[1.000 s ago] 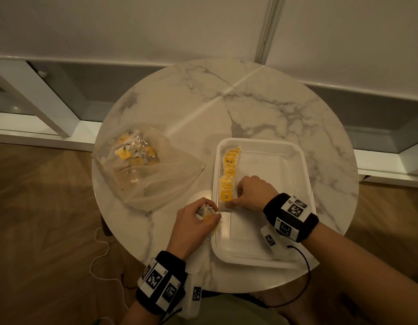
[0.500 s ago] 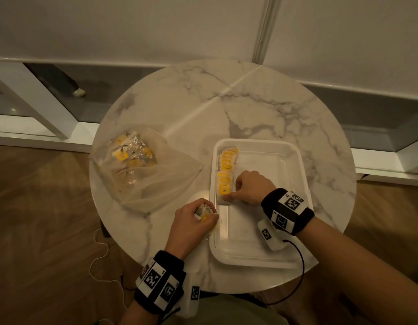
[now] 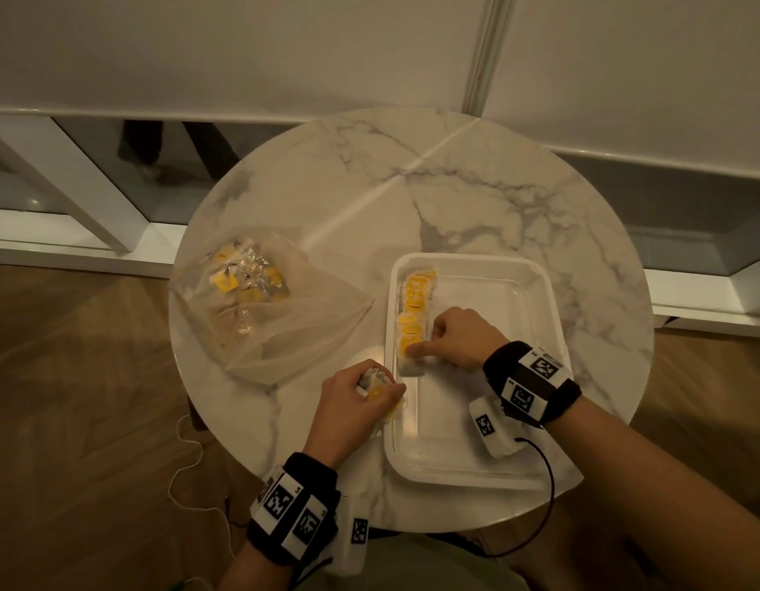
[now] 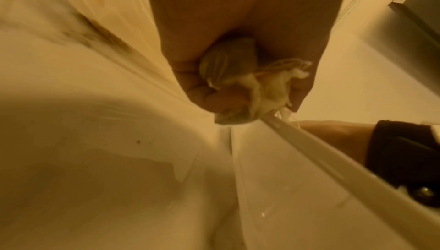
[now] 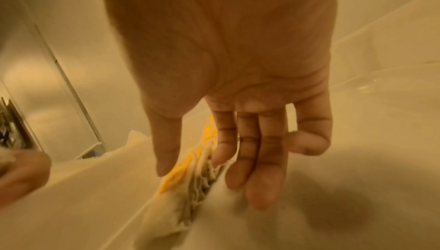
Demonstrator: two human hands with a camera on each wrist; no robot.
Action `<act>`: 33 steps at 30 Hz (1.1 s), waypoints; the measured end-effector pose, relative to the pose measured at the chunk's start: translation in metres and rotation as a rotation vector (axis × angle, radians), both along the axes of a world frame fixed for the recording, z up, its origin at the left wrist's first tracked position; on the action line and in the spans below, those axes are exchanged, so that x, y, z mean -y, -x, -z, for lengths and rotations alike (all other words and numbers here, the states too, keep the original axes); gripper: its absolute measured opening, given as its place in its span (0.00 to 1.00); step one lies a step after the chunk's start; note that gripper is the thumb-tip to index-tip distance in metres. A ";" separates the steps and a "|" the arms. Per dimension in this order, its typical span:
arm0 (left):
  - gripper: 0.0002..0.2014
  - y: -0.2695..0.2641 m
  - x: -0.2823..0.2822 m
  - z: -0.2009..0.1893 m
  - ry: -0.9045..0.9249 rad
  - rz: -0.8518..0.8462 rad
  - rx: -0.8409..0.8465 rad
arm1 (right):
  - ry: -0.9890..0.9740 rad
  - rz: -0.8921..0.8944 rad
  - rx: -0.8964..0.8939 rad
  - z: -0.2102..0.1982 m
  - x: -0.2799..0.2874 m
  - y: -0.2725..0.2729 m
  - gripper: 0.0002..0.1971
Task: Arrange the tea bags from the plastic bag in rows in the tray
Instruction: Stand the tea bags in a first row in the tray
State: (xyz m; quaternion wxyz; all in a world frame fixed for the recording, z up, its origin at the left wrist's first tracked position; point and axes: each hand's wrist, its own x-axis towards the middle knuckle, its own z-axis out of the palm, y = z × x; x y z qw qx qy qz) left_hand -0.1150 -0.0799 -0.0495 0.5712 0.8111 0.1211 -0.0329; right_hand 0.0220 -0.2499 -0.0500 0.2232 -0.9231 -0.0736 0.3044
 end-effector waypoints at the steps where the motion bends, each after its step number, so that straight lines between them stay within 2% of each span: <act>1: 0.10 -0.001 0.000 0.001 0.033 -0.013 -0.007 | 0.013 0.004 0.021 0.003 -0.001 -0.001 0.25; 4: 0.23 -0.001 -0.002 -0.005 0.240 -0.147 -0.100 | 0.015 -0.010 0.030 -0.001 -0.001 0.004 0.25; 6: 0.23 -0.001 -0.003 -0.014 0.451 -0.269 -0.206 | -0.106 0.016 0.076 -0.022 0.001 0.010 0.26; 8: 0.22 -0.001 -0.005 -0.020 0.629 -0.369 -0.256 | -0.307 0.036 0.122 -0.051 0.002 0.024 0.27; 11: 0.19 -0.001 -0.004 -0.023 0.775 -0.438 -0.259 | -0.525 -0.008 0.039 -0.078 -0.003 0.055 0.23; 14: 0.16 -0.004 0.003 -0.025 0.790 -0.418 -0.216 | -0.564 -0.004 0.020 -0.073 -0.012 0.078 0.17; 17: 0.16 -0.006 0.009 -0.028 0.782 -0.386 -0.162 | -0.586 0.114 0.078 -0.062 -0.014 0.080 0.14; 21: 0.16 -0.006 0.016 -0.032 0.789 -0.354 -0.152 | -0.684 0.189 -0.038 -0.055 -0.013 0.078 0.09; 23: 0.16 -0.005 0.018 -0.033 0.796 -0.347 -0.171 | -0.738 0.188 -0.032 -0.056 -0.010 0.078 0.05; 33: 0.15 0.000 0.023 -0.031 0.818 -0.269 -0.166 | -0.832 0.152 0.051 -0.085 0.002 0.060 0.03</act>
